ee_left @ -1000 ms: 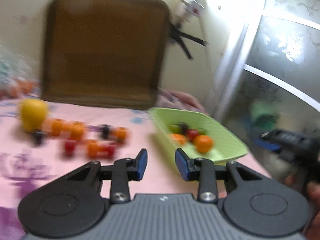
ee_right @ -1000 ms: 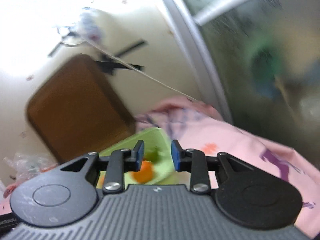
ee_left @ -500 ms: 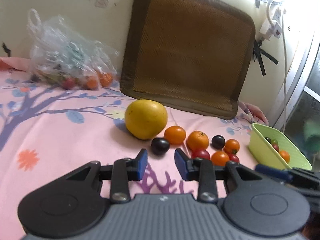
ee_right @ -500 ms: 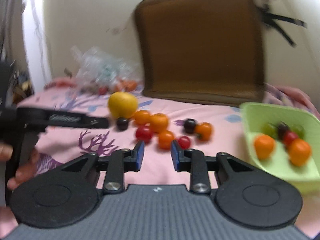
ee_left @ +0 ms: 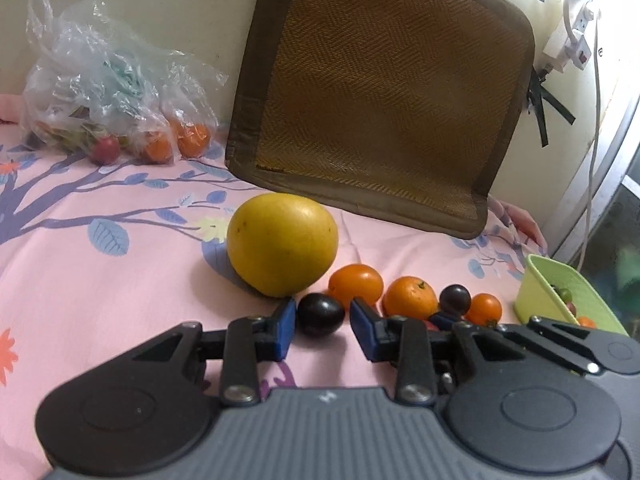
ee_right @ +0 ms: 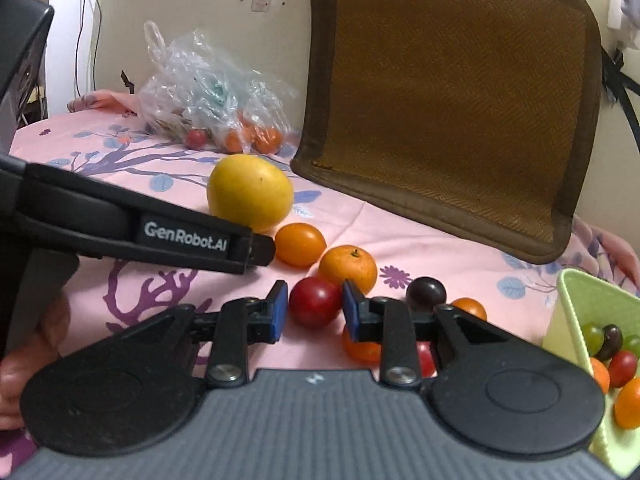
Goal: Organize fruits
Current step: 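Grasp a dark tomato with the left tool while the right tool grasps a red tomato, then carry both tomatoes into the green basket and open both tools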
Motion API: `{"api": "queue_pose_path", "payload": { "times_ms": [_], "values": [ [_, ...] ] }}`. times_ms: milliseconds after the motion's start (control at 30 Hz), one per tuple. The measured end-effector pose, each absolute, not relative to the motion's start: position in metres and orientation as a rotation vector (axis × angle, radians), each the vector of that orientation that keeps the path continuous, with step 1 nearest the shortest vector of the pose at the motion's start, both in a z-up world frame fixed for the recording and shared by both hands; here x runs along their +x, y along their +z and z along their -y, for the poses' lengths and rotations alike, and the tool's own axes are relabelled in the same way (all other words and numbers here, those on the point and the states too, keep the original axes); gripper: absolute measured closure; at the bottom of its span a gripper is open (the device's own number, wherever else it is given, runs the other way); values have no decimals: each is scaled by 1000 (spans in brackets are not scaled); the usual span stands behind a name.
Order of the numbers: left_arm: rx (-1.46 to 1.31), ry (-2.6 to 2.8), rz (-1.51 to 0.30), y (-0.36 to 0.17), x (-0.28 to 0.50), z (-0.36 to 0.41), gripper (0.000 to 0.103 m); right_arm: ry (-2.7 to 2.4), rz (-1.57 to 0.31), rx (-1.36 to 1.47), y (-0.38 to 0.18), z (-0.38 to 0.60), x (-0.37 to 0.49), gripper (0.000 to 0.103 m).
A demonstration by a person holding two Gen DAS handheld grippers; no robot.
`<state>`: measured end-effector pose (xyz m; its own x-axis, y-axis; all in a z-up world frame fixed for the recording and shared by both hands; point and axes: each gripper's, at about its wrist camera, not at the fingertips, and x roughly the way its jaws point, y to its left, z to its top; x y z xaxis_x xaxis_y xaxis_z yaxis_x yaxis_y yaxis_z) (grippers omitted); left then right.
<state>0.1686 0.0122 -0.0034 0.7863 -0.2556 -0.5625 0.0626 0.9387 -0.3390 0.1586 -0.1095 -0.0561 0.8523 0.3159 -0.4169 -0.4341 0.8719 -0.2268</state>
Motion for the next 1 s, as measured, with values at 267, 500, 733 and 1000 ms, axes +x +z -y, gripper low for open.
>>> {"api": "queue_pose_path", "payload": {
  "times_ms": [267, 500, 733, 1000],
  "values": [
    [-330, -195, -645, -4, 145, -11, 77, 410, -322, -316, -58, 129, 109, 73],
    [-309, -347, -640, -1, 78, 29, 77, 399, -327, -323, -74, 174, 45, 73],
    [-133, -452, -588, 3, 31, 91, 76, 374, -355, -207, -79, 213, 15, 71],
    [-49, -426, -592, 3, 18, 109, 75, 383, -375, -190, -84, 218, 15, 70]
  ]
}}
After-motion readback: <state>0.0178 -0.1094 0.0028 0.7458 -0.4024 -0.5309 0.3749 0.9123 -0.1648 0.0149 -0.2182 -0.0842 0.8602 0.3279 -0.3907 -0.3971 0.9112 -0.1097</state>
